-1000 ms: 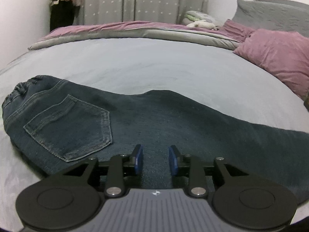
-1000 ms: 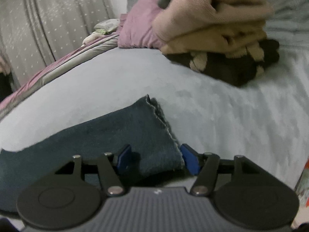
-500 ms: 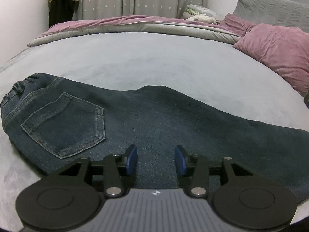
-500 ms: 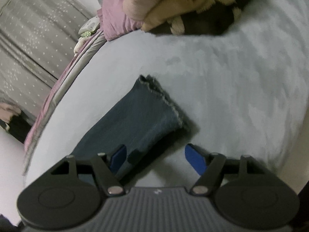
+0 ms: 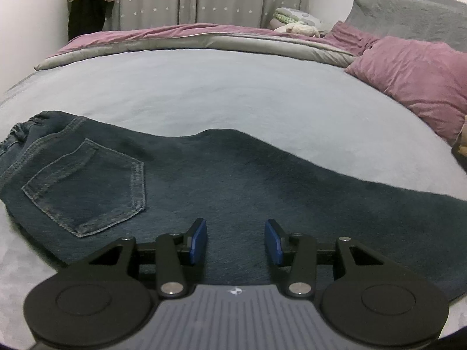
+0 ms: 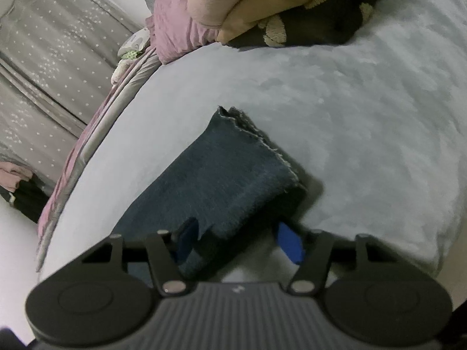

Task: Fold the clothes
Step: 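Grasp the frayed leg hem with the right gripper and lift it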

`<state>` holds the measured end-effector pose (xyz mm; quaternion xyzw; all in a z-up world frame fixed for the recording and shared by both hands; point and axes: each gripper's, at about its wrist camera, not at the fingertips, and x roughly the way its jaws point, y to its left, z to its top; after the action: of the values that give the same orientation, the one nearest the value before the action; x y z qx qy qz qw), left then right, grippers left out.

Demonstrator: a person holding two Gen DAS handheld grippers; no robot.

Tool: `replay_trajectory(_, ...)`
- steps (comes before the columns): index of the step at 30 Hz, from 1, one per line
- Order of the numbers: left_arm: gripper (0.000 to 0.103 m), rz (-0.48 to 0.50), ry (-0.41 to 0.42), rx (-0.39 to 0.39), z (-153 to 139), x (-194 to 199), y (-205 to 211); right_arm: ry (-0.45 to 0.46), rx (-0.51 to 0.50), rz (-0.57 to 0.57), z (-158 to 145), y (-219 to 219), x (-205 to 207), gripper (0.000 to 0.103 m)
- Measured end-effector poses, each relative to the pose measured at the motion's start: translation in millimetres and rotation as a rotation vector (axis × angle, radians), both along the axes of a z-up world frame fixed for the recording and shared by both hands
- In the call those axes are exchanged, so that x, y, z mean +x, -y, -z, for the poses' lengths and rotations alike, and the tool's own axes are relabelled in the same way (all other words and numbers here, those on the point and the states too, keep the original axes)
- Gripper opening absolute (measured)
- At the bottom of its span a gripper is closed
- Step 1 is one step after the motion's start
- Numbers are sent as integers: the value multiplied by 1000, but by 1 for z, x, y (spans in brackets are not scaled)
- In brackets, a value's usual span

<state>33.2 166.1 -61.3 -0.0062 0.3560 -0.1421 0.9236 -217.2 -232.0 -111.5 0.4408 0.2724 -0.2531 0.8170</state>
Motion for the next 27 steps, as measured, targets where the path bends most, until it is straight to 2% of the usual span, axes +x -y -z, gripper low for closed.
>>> replay_trajectory(2,44,7,2,-24,-2,0,1,4,1,26,1,1,1,33)
replay_trajectory(4,44,19,-3,-43,-3,0,3,26,11,43,1,2,-1,22)
replay_trajectory(5,44,27,-6,-51,-4,0,4,40,15,48,0,2,-2,19)
replay_trajectory(9,44,44,-9,-53,-4,1,9,56,-54,36,-15,-4,1,17)
replay_trajectory(14,44,46,-28,-99,-6,3,8,85,-193,-12,-50,-21,9,16)
replay_trajectory(19,43,47,-58,-165,-7,5,4,119,-309,-84,-89,-41,21,16)
replay_trajectory(27,43,82,-88,-210,-4,7,6,174,-445,-204,-141,-87,45,15)
